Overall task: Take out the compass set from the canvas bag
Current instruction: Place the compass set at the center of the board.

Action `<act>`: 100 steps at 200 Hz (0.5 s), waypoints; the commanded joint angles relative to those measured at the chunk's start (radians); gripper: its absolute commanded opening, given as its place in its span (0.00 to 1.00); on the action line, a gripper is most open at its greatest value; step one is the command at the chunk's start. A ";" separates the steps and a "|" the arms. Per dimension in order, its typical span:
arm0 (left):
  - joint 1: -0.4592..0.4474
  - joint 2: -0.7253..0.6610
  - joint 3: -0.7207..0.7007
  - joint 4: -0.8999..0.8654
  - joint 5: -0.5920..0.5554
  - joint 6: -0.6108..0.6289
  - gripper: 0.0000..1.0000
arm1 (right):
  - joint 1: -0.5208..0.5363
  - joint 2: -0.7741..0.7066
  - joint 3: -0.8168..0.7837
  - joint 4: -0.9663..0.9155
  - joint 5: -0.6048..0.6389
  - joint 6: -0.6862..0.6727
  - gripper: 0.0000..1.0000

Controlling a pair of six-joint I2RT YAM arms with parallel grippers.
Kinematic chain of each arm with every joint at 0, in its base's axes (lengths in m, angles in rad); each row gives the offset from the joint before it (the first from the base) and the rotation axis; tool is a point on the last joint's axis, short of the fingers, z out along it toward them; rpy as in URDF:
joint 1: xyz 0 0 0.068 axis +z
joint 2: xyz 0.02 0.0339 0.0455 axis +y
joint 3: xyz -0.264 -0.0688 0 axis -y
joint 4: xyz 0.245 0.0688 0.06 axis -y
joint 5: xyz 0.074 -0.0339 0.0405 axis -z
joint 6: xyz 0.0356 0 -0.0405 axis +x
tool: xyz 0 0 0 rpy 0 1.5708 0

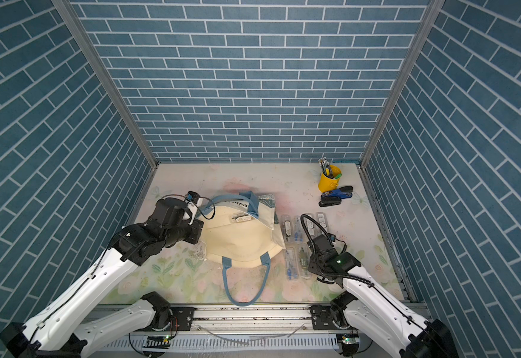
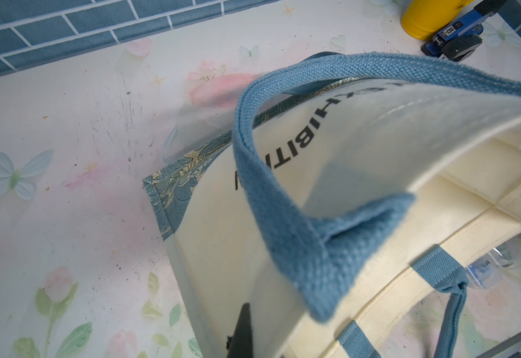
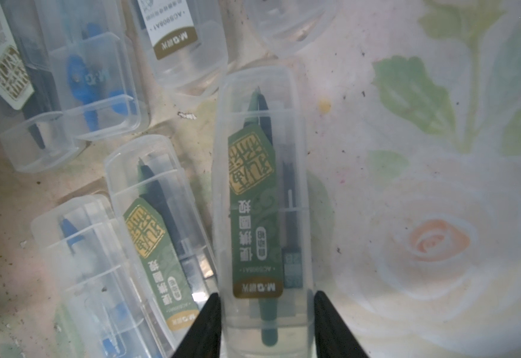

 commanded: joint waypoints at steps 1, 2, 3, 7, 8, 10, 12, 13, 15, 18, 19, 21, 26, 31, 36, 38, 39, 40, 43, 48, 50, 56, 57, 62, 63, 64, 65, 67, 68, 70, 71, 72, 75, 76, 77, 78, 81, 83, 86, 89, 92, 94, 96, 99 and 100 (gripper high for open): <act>0.000 -0.008 0.039 0.044 0.014 0.009 0.00 | -0.009 -0.027 -0.022 -0.021 0.034 0.056 0.53; 0.000 -0.008 0.039 0.044 0.014 0.008 0.00 | -0.009 -0.027 -0.021 -0.020 0.035 0.056 0.53; 0.000 -0.009 0.039 0.044 0.014 0.008 0.00 | -0.010 -0.027 -0.021 -0.019 0.036 0.056 0.54; 0.000 -0.010 0.039 0.045 0.015 0.008 0.00 | -0.011 -0.027 -0.020 -0.013 0.038 0.056 0.56; 0.000 -0.010 0.039 0.046 0.015 0.008 0.00 | -0.011 -0.026 -0.020 -0.012 0.038 0.055 0.56; 0.001 -0.011 0.038 0.047 0.015 0.008 0.00 | -0.012 -0.025 -0.020 -0.010 0.038 0.055 0.57; 0.001 -0.012 0.038 0.047 0.015 0.008 0.00 | -0.014 -0.025 -0.019 -0.007 0.037 0.054 0.57; 0.000 -0.012 0.038 0.047 0.015 0.008 0.00 | -0.015 -0.025 -0.019 -0.004 0.038 0.054 0.57; 0.000 -0.013 0.038 0.047 0.016 0.008 0.00 | -0.018 -0.023 -0.019 0.000 0.037 0.053 0.58; 0.000 -0.013 0.040 0.047 0.017 0.009 0.00 | -0.021 -0.022 -0.018 0.008 0.036 0.050 0.58; 0.000 -0.012 0.040 0.047 0.018 0.009 0.00 | -0.023 -0.021 -0.018 0.011 0.036 0.049 0.58; 0.000 -0.012 0.040 0.047 0.018 0.009 0.00 | -0.026 -0.020 -0.018 0.016 0.034 0.046 0.58; 0.000 -0.011 0.042 0.047 0.017 0.009 0.00 | -0.034 -0.014 -0.016 0.030 0.031 0.042 0.60; 0.000 -0.011 0.043 0.047 0.016 0.011 0.00 | -0.042 -0.006 -0.015 0.044 0.026 0.036 0.60; 0.001 -0.009 0.043 0.046 0.017 0.011 0.00 | -0.054 0.004 -0.014 0.057 0.021 0.027 0.61; 0.001 -0.009 0.043 0.046 0.016 0.010 0.00 | -0.058 0.008 -0.012 0.063 0.020 0.023 0.61; 0.001 -0.008 0.043 0.046 0.017 0.011 0.00 | -0.060 0.011 -0.010 0.065 0.019 0.021 0.61; 0.001 -0.008 0.043 0.046 0.016 0.011 0.00 | -0.063 0.013 -0.010 0.067 0.018 0.018 0.61; 0.000 -0.007 0.043 0.045 0.016 0.011 0.00 | -0.070 0.021 -0.008 0.074 0.017 0.013 0.61; 0.000 -0.006 0.043 0.045 0.017 0.011 0.00 | -0.083 0.033 -0.005 0.086 0.014 0.001 0.62; 0.000 -0.005 0.043 0.046 0.018 0.011 0.00 | -0.089 0.038 -0.003 0.090 0.014 -0.004 0.63; 0.001 -0.005 0.042 0.049 0.019 0.011 0.00 | -0.109 0.054 0.000 0.104 0.011 -0.019 0.63; 0.001 -0.004 0.042 0.049 0.019 0.011 0.00 | -0.112 0.057 0.001 0.106 0.011 -0.021 0.63; 0.000 -0.004 0.040 0.050 0.020 0.011 0.00 | -0.132 0.071 0.006 0.120 0.006 -0.036 0.63; 0.000 -0.004 0.040 0.050 0.021 0.011 0.00 | -0.136 0.073 0.006 0.123 0.005 -0.039 0.63; 0.000 -0.004 0.040 0.050 0.020 0.010 0.00 | -0.139 0.076 0.007 0.125 0.004 -0.042 0.63; 0.000 -0.004 0.040 0.050 0.020 0.009 0.00 | -0.142 0.078 0.008 0.127 0.003 -0.044 0.63; 0.001 -0.004 0.040 0.050 0.021 0.010 0.00 | -0.150 0.083 0.009 0.134 0.000 -0.051 0.63; 0.001 -0.003 0.040 0.050 0.022 0.010 0.00 | -0.155 0.085 0.010 0.137 -0.003 -0.053 0.63; -0.001 -0.003 0.040 0.050 0.022 0.010 0.00 | -0.163 0.091 0.012 0.144 -0.005 -0.059 0.63; -0.001 -0.002 0.041 0.050 0.022 0.011 0.00 | -0.168 0.093 0.013 0.146 -0.007 -0.062 0.63; -0.001 -0.002 0.041 0.049 0.022 0.011 0.00 | -0.172 0.095 0.014 0.149 -0.009 -0.064 0.63; 0.000 -0.001 0.042 0.050 0.023 0.011 0.00 | -0.183 0.104 0.016 0.159 -0.014 -0.071 0.63; 0.001 -0.001 0.042 0.050 0.023 0.011 0.00 | -0.186 0.105 0.017 0.162 -0.015 -0.073 0.63; 0.000 -0.001 0.042 0.049 0.022 0.011 0.00 | -0.189 0.108 0.017 0.164 -0.017 -0.076 0.63; 0.000 -0.002 0.042 0.049 0.022 0.012 0.00 | -0.193 0.110 0.017 0.169 -0.019 -0.079 0.63; 0.000 -0.001 0.042 0.049 0.022 0.012 0.00 | -0.203 0.119 0.018 0.180 -0.025 -0.085 0.63; 0.001 -0.001 0.043 0.048 0.021 0.011 0.00 | -0.210 0.125 0.018 0.190 -0.029 -0.091 0.63; 0.000 -0.001 0.043 0.047 0.020 0.011 0.00 | -0.219 0.134 0.019 0.203 -0.035 -0.099 0.64; 0.001 0.000 0.042 0.049 0.020 0.011 0.00 | -0.230 0.145 0.020 0.214 -0.042 -0.106 0.63; 0.001 -0.001 0.042 0.048 0.019 0.011 0.00 | -0.239 0.155 0.021 0.225 -0.049 -0.112 0.64; 0.001 -0.001 0.041 0.048 0.020 0.011 0.00 | -0.246 0.164 0.023 0.234 -0.054 -0.116 0.64; 0.000 0.000 0.041 0.049 0.020 0.011 0.00 | -0.250 0.172 0.023 0.240 -0.059 -0.120 0.64; -0.001 -0.001 0.041 0.048 0.018 0.011 0.00 | -0.259 0.185 0.026 0.251 -0.068 -0.127 0.64; 0.000 -0.001 0.041 0.049 0.019 0.011 0.00 | -0.260 0.189 0.026 0.254 -0.070 -0.129 0.63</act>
